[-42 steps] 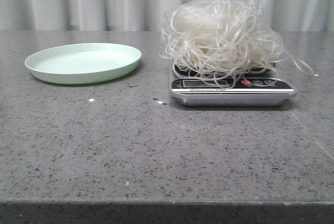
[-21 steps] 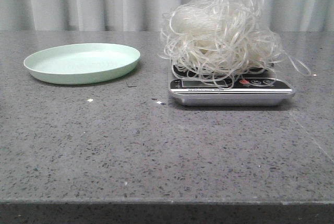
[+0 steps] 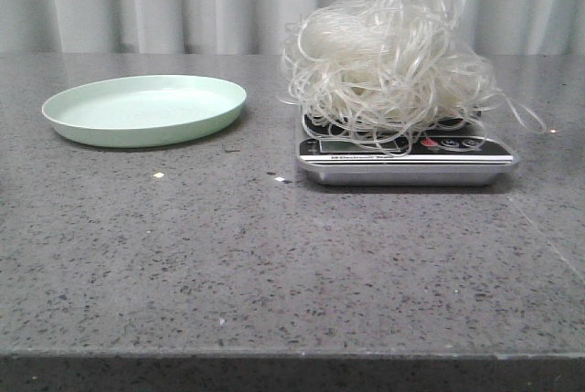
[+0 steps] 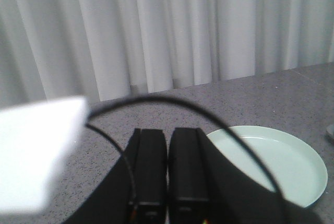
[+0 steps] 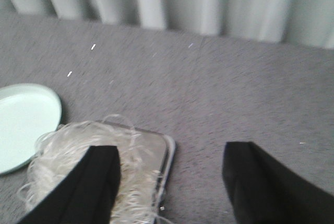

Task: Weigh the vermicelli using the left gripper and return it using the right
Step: 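Open the left gripper, release the noodles, and withdraw upward, then lower the right gripper into the vermicelli on the scale and grasp, then lift the vermicelli with the right gripper and carry it over the plate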

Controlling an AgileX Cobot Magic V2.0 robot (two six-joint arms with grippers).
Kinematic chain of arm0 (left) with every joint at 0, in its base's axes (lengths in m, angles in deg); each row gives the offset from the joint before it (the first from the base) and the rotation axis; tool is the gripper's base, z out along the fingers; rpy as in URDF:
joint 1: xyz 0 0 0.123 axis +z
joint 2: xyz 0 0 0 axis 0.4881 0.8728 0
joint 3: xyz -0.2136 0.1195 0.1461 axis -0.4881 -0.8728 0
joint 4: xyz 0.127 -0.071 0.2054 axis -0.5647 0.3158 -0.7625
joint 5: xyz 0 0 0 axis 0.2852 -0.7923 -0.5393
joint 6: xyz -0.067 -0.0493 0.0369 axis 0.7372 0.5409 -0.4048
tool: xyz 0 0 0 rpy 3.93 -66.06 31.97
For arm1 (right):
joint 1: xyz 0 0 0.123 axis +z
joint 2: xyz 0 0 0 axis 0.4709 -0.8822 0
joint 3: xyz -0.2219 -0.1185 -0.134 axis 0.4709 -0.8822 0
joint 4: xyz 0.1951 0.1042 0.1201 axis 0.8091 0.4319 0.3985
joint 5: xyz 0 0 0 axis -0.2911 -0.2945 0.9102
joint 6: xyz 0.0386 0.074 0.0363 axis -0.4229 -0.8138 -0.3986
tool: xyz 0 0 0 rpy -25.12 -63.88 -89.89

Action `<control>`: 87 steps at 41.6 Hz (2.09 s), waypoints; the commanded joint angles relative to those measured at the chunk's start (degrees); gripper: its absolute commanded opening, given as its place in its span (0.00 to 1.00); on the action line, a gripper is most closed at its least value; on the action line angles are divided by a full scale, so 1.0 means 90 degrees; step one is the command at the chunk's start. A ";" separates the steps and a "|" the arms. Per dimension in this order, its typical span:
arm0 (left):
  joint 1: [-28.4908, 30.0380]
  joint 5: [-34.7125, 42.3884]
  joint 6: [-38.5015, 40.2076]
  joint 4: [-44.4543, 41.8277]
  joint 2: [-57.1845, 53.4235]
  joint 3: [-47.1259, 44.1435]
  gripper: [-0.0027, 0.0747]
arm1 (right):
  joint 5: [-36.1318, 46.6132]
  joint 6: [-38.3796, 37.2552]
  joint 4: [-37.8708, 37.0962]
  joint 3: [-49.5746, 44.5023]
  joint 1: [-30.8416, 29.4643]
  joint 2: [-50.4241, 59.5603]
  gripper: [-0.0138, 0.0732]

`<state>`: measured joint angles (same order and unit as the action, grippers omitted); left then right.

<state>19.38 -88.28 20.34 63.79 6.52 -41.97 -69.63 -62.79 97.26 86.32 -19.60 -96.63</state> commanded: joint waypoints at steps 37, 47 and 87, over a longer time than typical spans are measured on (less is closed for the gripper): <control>0.0023 0.0546 0.0066 0.0076 0.0011 0.0171 0.21 | -0.1360 0.0966 0.0918 0.1545 0.1346 -0.3533 0.84; 0.0023 0.0546 0.0066 0.0076 0.0011 0.0171 0.21 | -0.1417 0.0966 0.0918 0.1545 0.1346 -0.3972 0.78; 0.0023 0.0546 0.0066 0.0076 0.0011 0.0171 0.21 | -0.1259 0.0966 0.0918 0.1857 0.1346 -0.2929 0.33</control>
<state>19.38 -88.28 20.34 63.79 6.52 -41.97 -83.15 -54.44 104.64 99.71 -7.42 -127.28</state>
